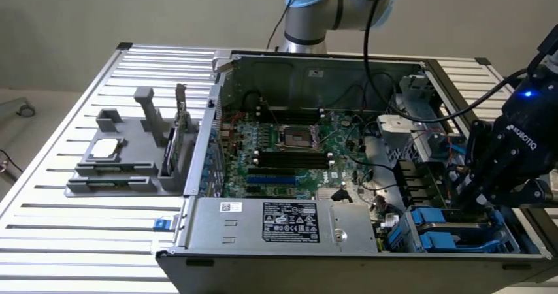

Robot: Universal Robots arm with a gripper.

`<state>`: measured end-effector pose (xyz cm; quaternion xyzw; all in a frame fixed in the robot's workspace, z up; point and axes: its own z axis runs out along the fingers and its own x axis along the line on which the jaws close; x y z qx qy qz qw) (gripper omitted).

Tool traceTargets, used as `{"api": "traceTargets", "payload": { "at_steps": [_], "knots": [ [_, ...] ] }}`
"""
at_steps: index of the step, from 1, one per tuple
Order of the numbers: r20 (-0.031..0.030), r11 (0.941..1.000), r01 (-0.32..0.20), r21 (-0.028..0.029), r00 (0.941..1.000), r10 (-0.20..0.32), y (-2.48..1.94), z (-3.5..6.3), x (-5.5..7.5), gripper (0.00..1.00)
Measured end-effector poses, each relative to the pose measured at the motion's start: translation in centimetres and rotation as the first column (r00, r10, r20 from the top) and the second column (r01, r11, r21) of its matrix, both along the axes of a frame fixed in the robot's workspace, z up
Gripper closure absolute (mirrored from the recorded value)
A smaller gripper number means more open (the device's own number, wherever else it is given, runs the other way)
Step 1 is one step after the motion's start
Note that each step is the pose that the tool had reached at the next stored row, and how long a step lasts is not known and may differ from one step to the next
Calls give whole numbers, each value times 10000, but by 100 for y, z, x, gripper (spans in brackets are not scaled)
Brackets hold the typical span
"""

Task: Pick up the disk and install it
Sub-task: 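Insert the first disk wire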

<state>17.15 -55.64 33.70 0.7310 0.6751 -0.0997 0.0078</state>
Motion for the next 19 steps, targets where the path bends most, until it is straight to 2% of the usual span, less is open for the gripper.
{"api": "traceTargets", "payload": {
  "at_steps": [19],
  "knots": [
    [-3,10000,51,-7,10000,-51,-15,-17,6,84]
  ]
}}
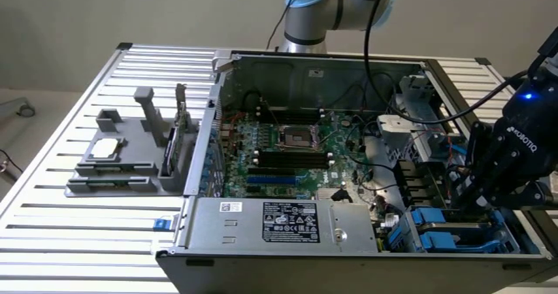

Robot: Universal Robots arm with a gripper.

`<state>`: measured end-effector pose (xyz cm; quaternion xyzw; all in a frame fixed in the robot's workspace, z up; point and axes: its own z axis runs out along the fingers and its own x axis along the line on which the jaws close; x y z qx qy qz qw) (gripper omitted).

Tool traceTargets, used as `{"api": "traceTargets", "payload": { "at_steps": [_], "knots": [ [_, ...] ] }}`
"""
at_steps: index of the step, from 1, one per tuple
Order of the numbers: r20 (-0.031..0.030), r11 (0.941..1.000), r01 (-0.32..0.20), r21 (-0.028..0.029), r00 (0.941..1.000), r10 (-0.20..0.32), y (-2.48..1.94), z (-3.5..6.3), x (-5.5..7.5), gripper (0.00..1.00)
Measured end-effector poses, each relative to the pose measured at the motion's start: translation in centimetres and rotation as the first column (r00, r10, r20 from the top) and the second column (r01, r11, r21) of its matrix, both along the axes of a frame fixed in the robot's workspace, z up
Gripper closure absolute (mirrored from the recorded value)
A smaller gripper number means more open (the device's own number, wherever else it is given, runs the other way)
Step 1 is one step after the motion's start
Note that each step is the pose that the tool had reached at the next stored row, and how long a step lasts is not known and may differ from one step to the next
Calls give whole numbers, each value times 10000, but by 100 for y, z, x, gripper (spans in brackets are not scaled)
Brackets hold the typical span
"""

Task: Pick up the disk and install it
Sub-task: 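Insert the first disk wire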

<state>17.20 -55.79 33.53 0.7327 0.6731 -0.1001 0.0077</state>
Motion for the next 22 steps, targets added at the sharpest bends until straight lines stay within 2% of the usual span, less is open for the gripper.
{"api": "traceTargets", "payload": {
  "at_steps": [6,15,19,22],
  "knots": [
    [-24,9999,110,-2,9999,-110,0,1,1,84],
    [-97,9991,416,-4,9991,-416,0,1,27,84],
    [-189,9988,480,-5,9987,-480,-10,0,41,84],
    [-297,9987,506,-13,9983,-506,-38,0,50,84]
  ]
}}
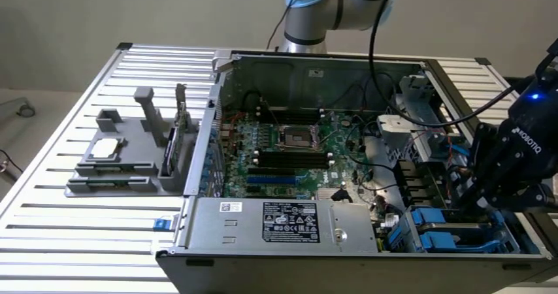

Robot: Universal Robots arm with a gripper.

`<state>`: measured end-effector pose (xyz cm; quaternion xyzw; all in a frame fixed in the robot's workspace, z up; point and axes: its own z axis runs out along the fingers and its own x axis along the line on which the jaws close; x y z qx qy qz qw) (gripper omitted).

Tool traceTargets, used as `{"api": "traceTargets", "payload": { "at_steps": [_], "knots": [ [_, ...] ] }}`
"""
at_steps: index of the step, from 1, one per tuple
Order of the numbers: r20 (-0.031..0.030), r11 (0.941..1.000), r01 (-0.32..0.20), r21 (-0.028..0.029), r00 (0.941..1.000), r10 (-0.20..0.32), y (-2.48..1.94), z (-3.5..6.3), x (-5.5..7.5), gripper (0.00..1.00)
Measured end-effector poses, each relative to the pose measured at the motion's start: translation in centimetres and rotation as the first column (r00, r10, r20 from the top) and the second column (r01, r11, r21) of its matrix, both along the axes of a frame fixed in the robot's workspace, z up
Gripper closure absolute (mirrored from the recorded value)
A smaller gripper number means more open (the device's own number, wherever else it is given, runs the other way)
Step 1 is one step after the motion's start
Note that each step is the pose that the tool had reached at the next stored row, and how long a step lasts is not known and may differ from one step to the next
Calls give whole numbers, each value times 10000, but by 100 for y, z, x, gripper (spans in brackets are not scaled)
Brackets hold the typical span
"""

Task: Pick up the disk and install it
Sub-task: 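Insert the first disk wire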

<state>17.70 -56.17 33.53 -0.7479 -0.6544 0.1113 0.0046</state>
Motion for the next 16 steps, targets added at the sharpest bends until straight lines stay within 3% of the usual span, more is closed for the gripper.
{"api": "traceTargets", "payload": {
  "at_steps": [2,5,16],
  "knots": [
    [-65,10000,20,0,10000,-20,-10,0,2,84],
    [-114,10000,61,-1,9999,-61,-10,0,2,84],
    [-190,9999,131,0,9997,-131,16,23,3,84]
  ]
}}
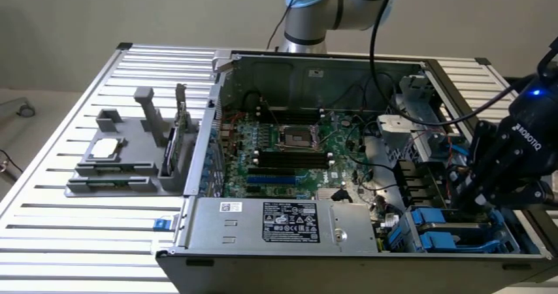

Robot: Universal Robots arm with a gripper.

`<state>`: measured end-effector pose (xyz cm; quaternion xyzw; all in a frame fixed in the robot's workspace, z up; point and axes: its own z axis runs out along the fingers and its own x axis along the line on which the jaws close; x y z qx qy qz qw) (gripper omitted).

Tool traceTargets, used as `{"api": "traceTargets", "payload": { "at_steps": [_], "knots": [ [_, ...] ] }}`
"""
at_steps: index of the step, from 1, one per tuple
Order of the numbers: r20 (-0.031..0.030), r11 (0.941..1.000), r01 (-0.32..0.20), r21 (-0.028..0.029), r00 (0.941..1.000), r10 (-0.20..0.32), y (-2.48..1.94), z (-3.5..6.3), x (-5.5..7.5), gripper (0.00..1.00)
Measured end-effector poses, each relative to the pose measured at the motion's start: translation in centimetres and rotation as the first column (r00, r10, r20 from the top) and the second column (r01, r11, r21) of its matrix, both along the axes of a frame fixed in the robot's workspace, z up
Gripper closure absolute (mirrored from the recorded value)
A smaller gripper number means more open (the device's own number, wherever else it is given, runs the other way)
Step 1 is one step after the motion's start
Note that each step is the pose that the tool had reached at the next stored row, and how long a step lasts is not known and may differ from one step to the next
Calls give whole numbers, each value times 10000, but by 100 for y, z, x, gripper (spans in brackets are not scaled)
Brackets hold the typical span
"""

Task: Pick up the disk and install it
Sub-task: 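Insert the first disk wire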

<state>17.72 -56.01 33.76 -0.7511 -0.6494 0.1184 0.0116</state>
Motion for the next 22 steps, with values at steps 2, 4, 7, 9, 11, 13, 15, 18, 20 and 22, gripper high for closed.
{"api": "traceTargets", "payload": {
  "at_steps": [2,4,7,9,11,13,15,18,20,22],
  "knots": [
    [-12,10000,12,-1,10000,-12,9,1,4,84],
    [-20,10000,75,1,10000,-75,19,0,5,84],
    [-25,9997,231,-2,9997,-231,26,0,11,84],
    [-31,9995,320,-29,9995,-320,28,6,21,84],
    [-40,9992,392,-62,9992,-393,30,22,34,84],
    [-62,9988,465,-118,9989,-466,30,36,50,84],
    [-100,9982,550,-224,9984,-553,30,45,68,84],
    [-182,9969,685,-378,9974,-692,30,48,85,84],
    [-249,9960,761,-478,9967,-774,30,48,90,84],
    [-344,9952,798,-562,9961,-818,30,48,92,84]
  ]
}}
